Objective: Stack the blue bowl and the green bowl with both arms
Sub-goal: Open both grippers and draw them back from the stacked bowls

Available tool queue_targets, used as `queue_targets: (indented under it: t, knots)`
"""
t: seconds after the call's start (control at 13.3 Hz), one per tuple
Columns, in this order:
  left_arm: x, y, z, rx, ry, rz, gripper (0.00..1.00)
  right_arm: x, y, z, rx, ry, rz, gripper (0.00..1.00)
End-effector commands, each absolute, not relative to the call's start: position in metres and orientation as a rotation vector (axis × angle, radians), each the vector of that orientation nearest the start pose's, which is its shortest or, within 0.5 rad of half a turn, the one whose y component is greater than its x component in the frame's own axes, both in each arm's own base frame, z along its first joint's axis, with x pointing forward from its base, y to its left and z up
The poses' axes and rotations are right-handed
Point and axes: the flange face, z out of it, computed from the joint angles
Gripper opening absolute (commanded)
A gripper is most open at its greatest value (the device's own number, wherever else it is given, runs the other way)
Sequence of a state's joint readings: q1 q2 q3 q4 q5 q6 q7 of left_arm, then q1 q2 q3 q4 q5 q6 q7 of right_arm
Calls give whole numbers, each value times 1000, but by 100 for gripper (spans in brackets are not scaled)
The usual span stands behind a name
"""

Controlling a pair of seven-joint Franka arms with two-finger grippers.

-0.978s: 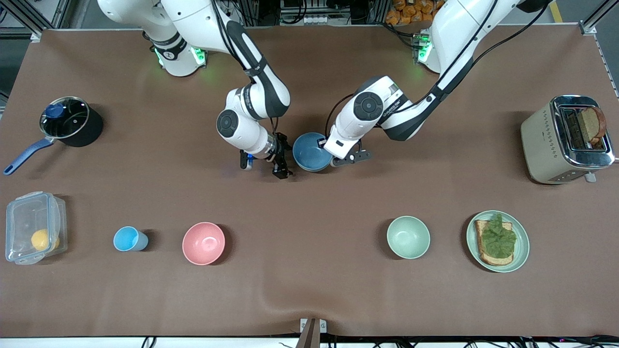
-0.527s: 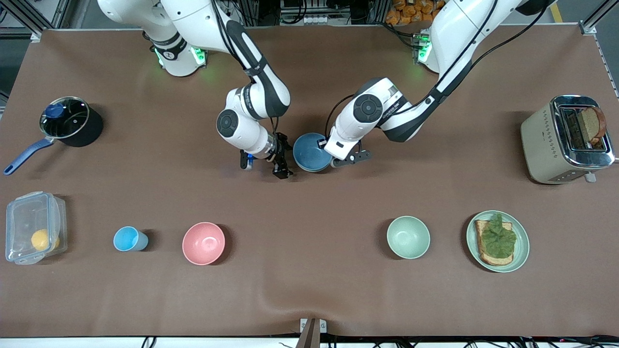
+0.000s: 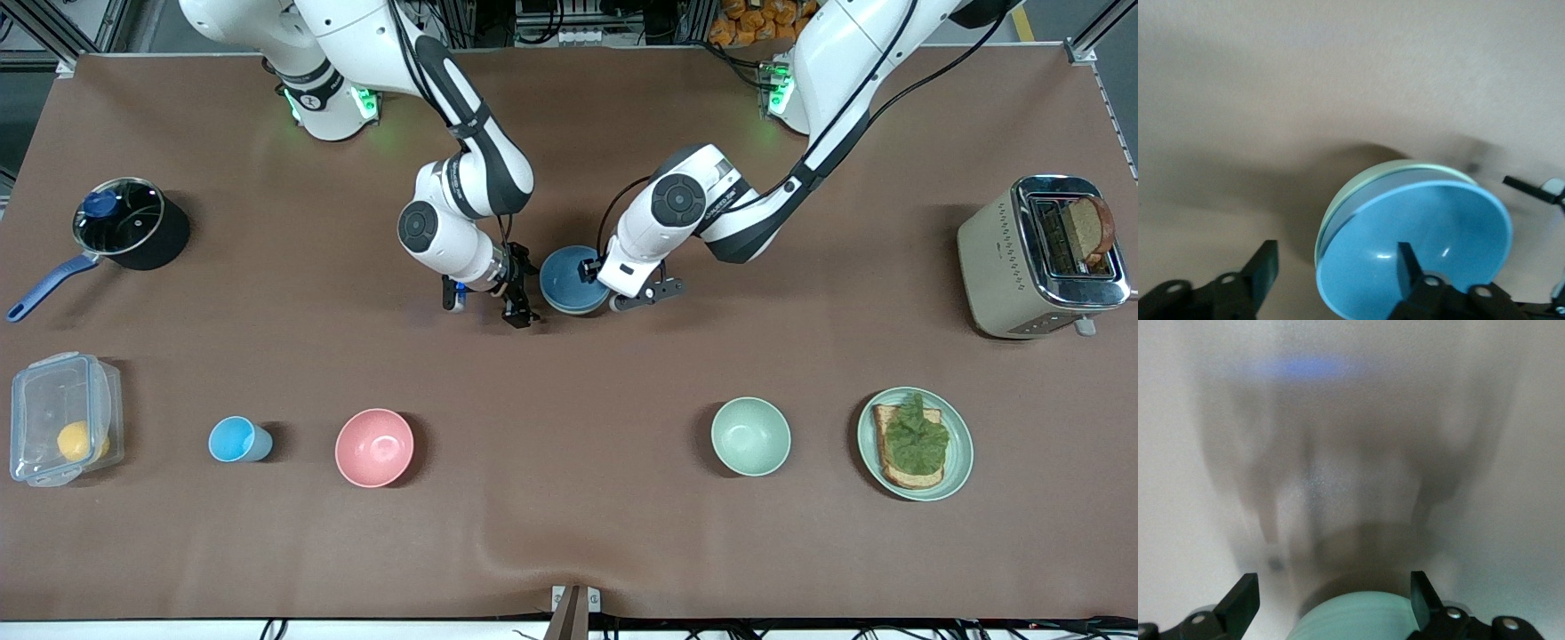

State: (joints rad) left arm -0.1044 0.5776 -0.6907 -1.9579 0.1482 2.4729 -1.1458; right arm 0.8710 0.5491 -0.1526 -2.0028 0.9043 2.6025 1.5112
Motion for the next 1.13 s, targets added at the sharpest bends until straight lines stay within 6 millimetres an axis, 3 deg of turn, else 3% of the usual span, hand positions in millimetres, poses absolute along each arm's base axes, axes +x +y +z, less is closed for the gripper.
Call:
queue_targets:
  t: [0.0,0.23,0.38,0.6,0.75,1.05]
  knots:
    - [461,-422,295,-3272,-570,120,100,454,367,197,-2106,1917,485,100]
    - [493,-384,366,-3245,-658,-70,100,452,315,210,-2199,1804,496,100]
    - [506,-363,411,-3194,-705,-139,100,467,275,225,-2259,1753,596,100]
    - [528,-326,479,-3064,-729,-145,100,486,211,267,-2417,1677,671,100]
    - [551,-286,520,-3022,-671,-140,100,497,183,288,-2509,1654,655,100]
    - [572,-218,558,-3000,-539,-52,100,518,133,326,-2600,1576,663,100]
